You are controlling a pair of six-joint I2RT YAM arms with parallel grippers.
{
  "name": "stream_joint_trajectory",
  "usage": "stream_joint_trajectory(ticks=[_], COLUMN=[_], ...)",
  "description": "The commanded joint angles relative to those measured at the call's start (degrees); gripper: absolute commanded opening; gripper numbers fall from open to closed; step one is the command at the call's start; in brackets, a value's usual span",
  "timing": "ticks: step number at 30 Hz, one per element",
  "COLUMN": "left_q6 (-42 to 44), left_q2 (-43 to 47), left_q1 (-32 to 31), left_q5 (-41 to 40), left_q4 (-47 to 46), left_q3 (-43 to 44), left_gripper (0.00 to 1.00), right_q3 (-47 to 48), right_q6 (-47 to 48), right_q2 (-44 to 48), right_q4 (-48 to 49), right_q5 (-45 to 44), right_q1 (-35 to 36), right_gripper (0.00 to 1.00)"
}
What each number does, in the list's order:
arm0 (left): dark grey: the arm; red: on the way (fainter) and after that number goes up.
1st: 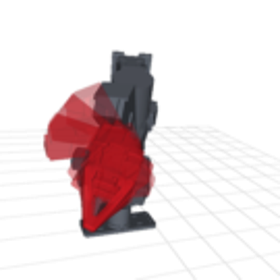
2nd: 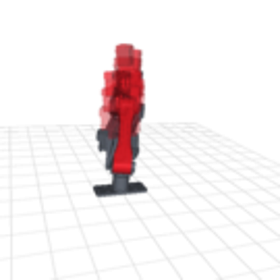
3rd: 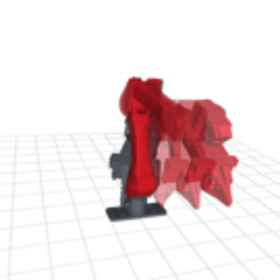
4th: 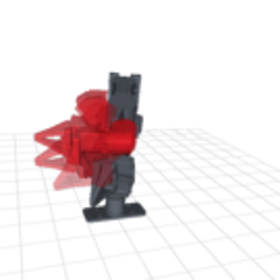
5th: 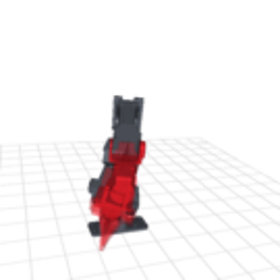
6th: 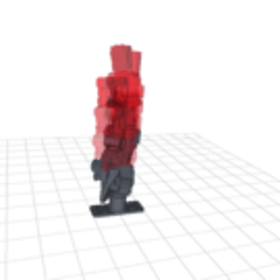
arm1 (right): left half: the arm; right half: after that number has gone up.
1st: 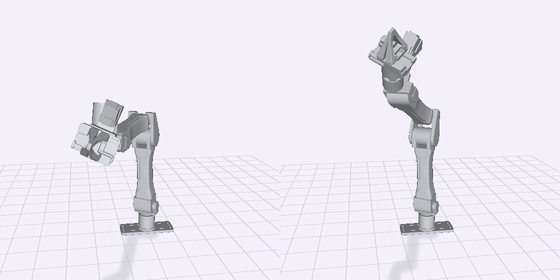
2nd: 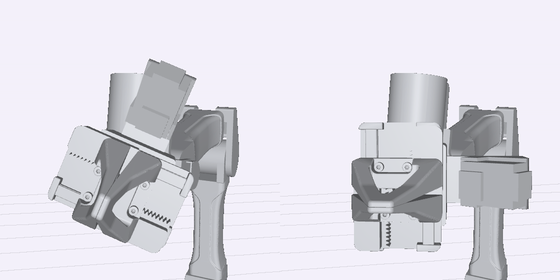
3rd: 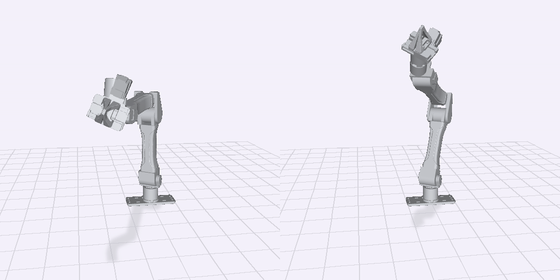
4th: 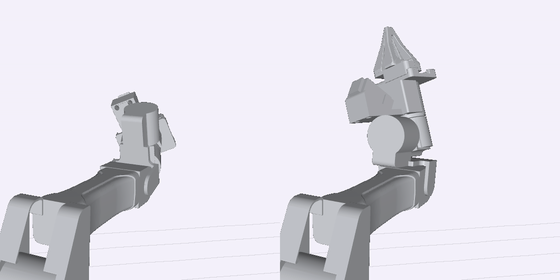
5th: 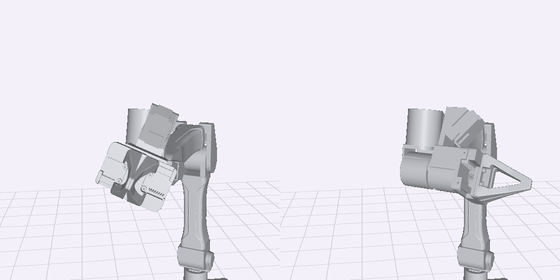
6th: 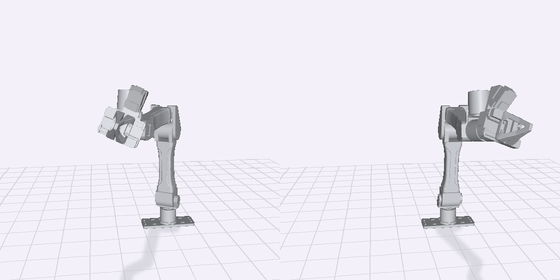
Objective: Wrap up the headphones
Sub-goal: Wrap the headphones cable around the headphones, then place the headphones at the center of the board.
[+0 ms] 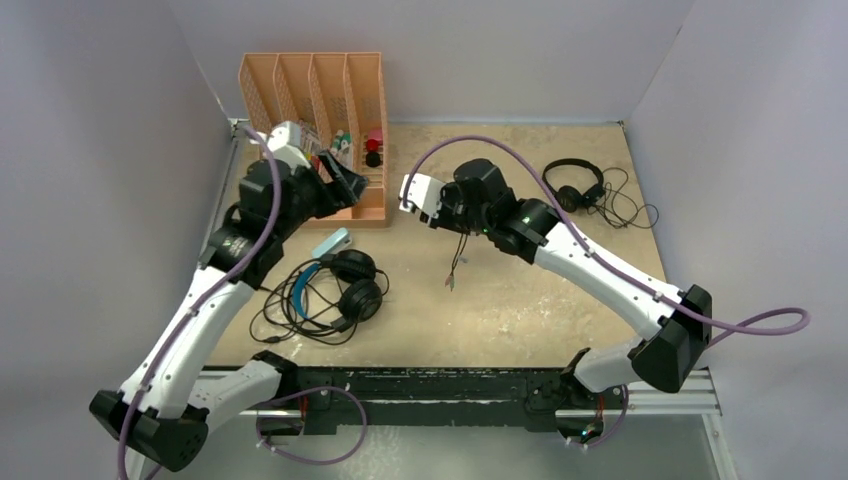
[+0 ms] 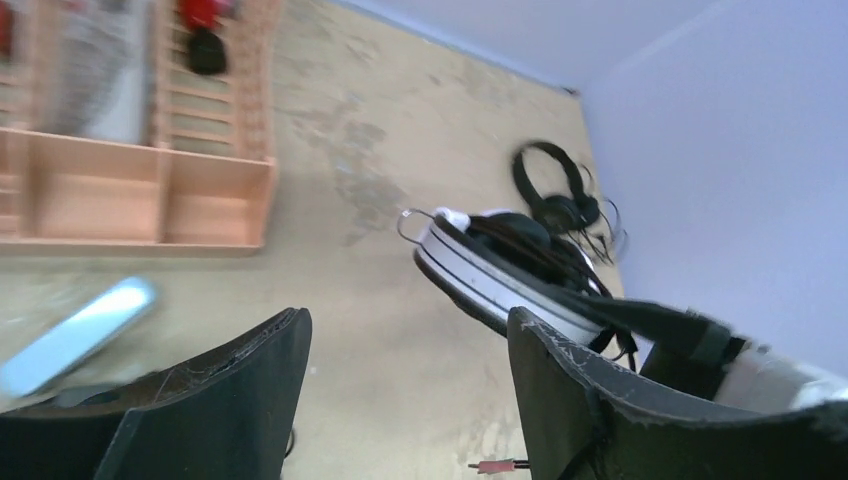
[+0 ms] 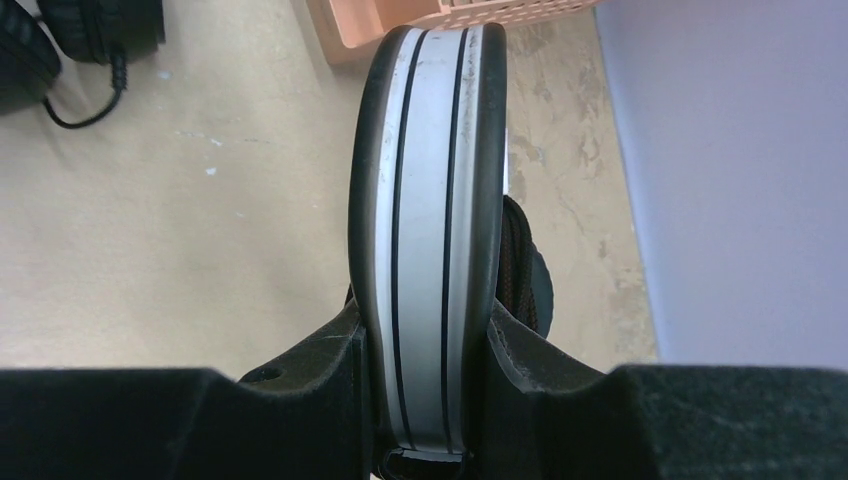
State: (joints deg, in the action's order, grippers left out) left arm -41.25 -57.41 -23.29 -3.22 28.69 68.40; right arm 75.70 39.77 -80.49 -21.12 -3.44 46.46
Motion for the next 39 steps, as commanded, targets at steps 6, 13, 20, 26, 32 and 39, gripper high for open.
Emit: stream_joint_trajectory(ticks=[6, 13, 20, 26, 32, 39], left_q6=[7.0, 18.3, 20.8, 18.9, 19.4, 20.8], left_q2=[5.3, -3.2, -8.8, -7.2, -9.3, -8.0], left_q1=[-22.7, -36.7, -36.9, -36.9, -36.9, -36.9], left_q5=[0.9, -10.9, -9.0, -4.7, -3.4, -6.0], left_q4=[-43.0, -54.0, -58.0, -58.2, -55.4, -44.3], left_q3=[-24.7, -27.1, -26.5, -28.6, -27.0, -24.2], left_gripper=[0.72, 0.74, 0.6, 0.54, 0.49, 0.06], right_q3=[9.7, 13.0, 15.0, 15.2, 15.5, 13.1], right_q6=[-12.3, -14.6, -15.8, -18.1, -20.5, -27.3], right_q2=[1.4, 0.2, 0.0, -0.3, -0.1, 2.4], right_q4=[-6.3, -9.6, -11.6, -11.7, -11.6, -11.0], right_q5=[6.5, 7.6, 9.2, 10.3, 13.5, 22.1], right_q1=[-4.9, -5.4, -5.3, -5.6, -5.6, -8.5], right_gripper=[0.0, 0.0, 0.0, 0.0, 0.0, 0.0])
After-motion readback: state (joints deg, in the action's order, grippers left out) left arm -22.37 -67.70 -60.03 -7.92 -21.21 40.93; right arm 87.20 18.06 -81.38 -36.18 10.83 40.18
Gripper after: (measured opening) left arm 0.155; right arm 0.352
